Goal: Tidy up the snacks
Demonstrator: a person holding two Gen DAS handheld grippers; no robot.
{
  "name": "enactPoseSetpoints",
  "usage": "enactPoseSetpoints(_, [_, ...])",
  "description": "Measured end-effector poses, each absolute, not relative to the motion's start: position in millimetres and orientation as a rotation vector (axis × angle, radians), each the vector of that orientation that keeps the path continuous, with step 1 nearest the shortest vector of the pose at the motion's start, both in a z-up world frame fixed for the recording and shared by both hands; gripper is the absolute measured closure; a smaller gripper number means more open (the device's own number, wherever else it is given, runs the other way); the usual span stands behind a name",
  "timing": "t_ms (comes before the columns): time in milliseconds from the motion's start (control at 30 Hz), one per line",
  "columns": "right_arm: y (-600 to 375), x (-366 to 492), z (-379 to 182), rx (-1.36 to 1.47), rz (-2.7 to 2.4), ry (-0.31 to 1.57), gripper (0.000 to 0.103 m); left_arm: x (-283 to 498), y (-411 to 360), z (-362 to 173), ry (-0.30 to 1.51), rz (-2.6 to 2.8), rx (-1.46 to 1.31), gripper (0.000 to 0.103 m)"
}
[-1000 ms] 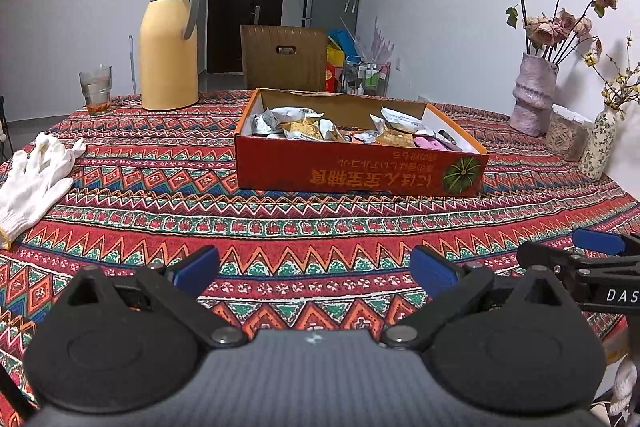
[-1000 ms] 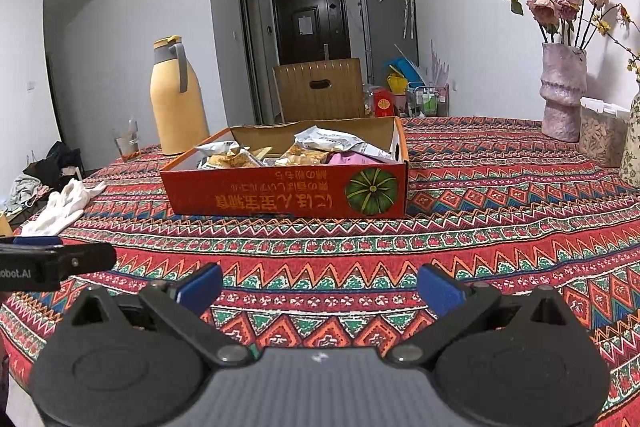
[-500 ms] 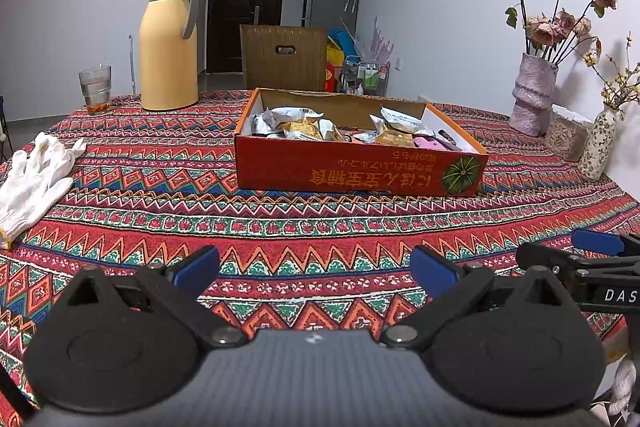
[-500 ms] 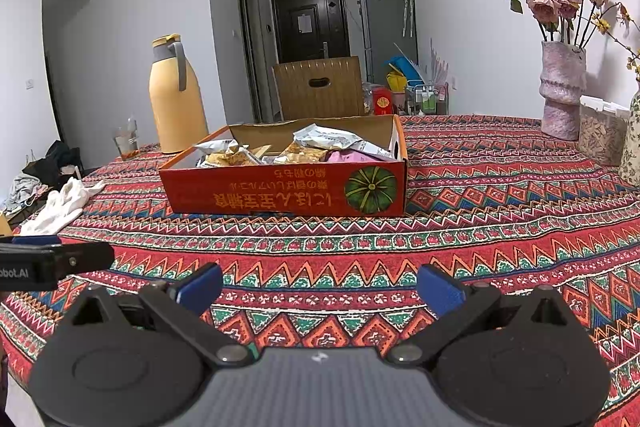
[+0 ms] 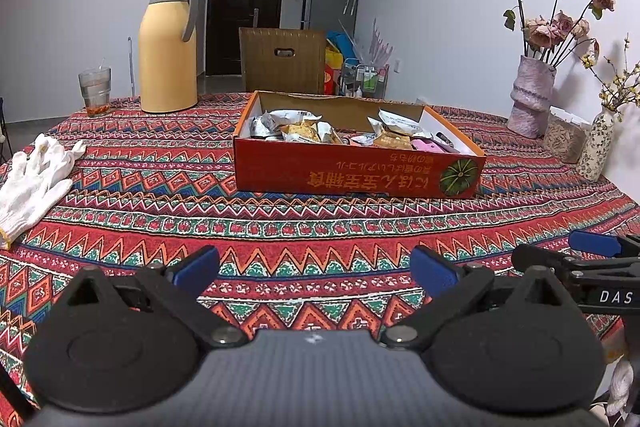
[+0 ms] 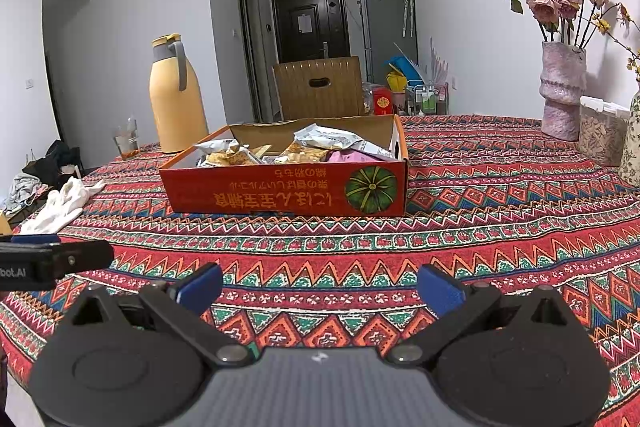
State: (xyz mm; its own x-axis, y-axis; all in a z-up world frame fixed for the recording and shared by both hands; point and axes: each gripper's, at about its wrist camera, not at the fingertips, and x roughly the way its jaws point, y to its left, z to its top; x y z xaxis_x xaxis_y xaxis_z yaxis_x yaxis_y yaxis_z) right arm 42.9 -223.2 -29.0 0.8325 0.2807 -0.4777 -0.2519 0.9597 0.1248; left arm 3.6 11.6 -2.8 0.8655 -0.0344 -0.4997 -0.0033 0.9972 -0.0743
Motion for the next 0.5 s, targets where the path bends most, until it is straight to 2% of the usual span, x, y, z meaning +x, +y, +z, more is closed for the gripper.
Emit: enactPoseSetpoints(500, [-223.1, 42.7, -29.1, 0.057, 0.282, 0.515, 0.0, 1.9, 10.7, -1.6, 0.515, -0.015, -0.075, 0.0])
